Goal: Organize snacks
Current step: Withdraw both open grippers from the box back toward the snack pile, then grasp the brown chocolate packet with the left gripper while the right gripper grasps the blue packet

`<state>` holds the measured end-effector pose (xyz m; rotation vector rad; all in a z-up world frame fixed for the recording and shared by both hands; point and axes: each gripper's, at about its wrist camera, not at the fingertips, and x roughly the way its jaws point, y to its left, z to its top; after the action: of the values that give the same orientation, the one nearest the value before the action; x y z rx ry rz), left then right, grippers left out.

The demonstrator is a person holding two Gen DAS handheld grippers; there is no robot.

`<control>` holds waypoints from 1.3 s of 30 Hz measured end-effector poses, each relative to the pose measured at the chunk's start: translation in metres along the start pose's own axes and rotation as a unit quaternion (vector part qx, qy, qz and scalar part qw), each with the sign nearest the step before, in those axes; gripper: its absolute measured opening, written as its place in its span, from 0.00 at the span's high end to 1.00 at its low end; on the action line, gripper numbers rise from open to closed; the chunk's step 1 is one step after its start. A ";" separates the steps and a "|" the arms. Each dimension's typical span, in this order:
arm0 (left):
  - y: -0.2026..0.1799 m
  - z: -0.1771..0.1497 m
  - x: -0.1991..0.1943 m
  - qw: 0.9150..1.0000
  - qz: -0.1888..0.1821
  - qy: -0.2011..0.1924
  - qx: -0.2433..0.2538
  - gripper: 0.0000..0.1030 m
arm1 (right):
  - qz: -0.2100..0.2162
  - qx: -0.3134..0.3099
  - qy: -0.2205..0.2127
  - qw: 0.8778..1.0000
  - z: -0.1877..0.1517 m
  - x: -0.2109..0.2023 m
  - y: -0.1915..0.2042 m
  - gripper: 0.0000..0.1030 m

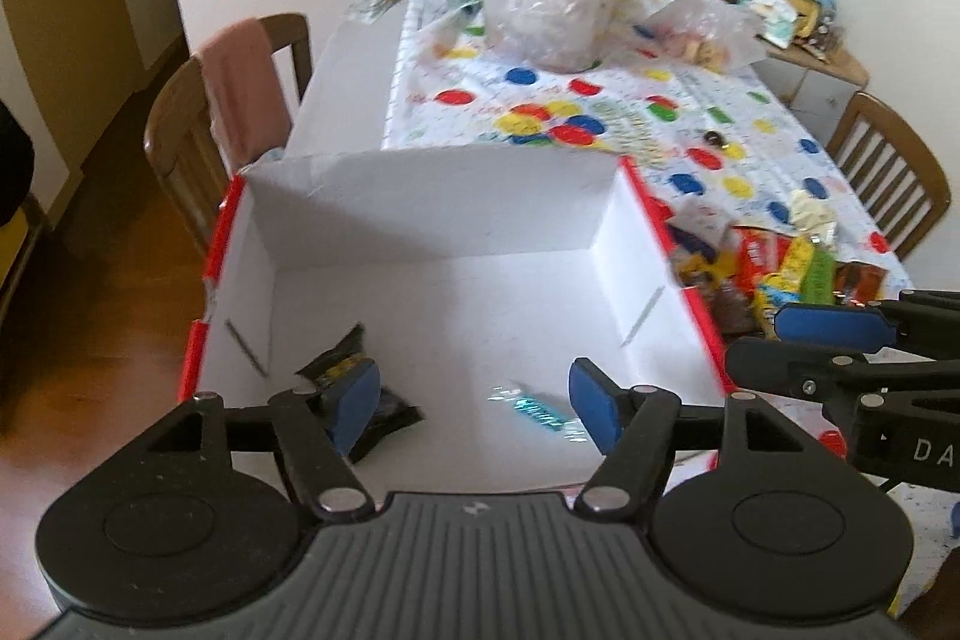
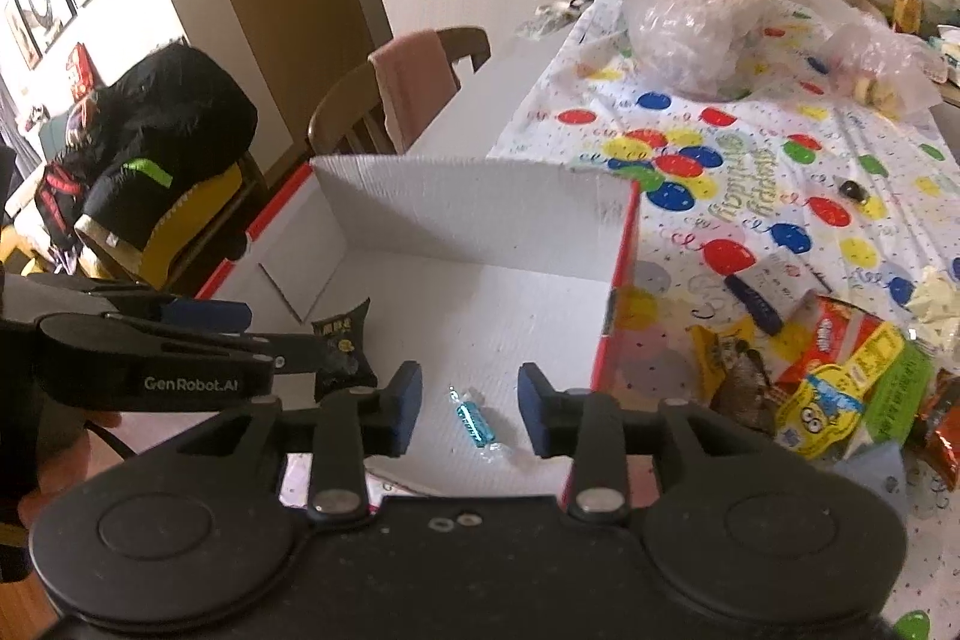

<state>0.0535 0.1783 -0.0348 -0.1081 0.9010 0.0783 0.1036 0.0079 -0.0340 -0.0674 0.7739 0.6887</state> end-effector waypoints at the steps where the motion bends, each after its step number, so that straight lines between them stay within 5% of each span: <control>1: -0.006 0.000 -0.002 1.000 -0.003 -0.004 0.003 0.31 | -0.003 0.002 -0.004 1.000 -0.001 -0.004 -0.002 0.63; 18: -0.122 -0.004 -0.008 0.999 -0.032 -0.040 0.003 0.24 | -0.012 0.005 -0.043 0.999 -0.031 -0.085 -0.082 0.26; 25: -0.173 -0.004 0.013 0.998 -0.044 -0.038 -0.006 0.21 | -0.032 -0.023 -0.052 0.998 -0.047 -0.107 -0.132 0.03; 39: -0.227 0.001 0.102 1.000 0.006 0.023 -0.002 0.21 | -0.012 -0.067 0.011 0.998 -0.080 -0.083 -0.208 0.02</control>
<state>0.1427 -0.0441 -0.1003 -0.1075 0.9471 0.0891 0.1355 -0.2236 -0.0758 -0.2058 0.7468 0.7176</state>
